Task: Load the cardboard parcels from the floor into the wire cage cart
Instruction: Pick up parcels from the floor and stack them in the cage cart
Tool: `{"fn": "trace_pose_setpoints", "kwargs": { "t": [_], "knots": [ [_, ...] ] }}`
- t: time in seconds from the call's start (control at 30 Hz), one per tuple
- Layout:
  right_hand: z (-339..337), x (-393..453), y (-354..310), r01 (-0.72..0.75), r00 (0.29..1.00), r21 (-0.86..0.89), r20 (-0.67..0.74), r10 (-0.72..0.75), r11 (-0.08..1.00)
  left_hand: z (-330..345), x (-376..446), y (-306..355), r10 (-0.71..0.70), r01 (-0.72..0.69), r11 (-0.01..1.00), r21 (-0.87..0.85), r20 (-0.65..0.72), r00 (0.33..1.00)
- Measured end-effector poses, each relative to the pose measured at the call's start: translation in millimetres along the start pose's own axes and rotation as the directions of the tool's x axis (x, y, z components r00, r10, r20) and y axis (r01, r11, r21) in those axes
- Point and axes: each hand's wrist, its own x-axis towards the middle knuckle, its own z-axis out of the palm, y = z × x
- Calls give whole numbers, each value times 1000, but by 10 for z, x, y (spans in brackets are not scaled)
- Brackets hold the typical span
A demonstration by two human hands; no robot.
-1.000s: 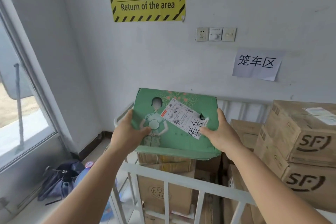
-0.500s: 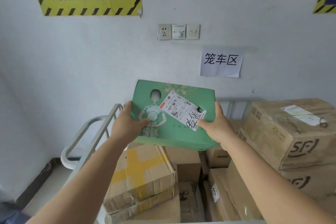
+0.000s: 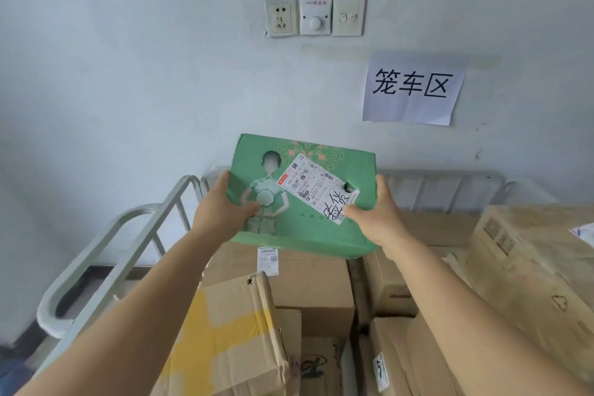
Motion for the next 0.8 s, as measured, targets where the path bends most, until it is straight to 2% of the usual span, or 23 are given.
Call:
{"fn": "trace_pose_setpoints", "kwargs": {
  "t": [0.37, 0.53, 0.8],
  "knots": [
    [753, 1004, 187, -55, 978, -73, 199, 68, 996, 336, 660, -617, -230, 233, 971, 60, -41, 972],
    [1217, 1352, 329, -69, 967, -159, 232, 105, 985, 489, 988, -1002, -311, 312, 948, 62, -16, 950],
    [2046, 1810, 688, -189, 936, -208, 258, 240, 960, 763, 1486, -1800, -455, 450, 887, 109, 35, 890]
  ]
}}
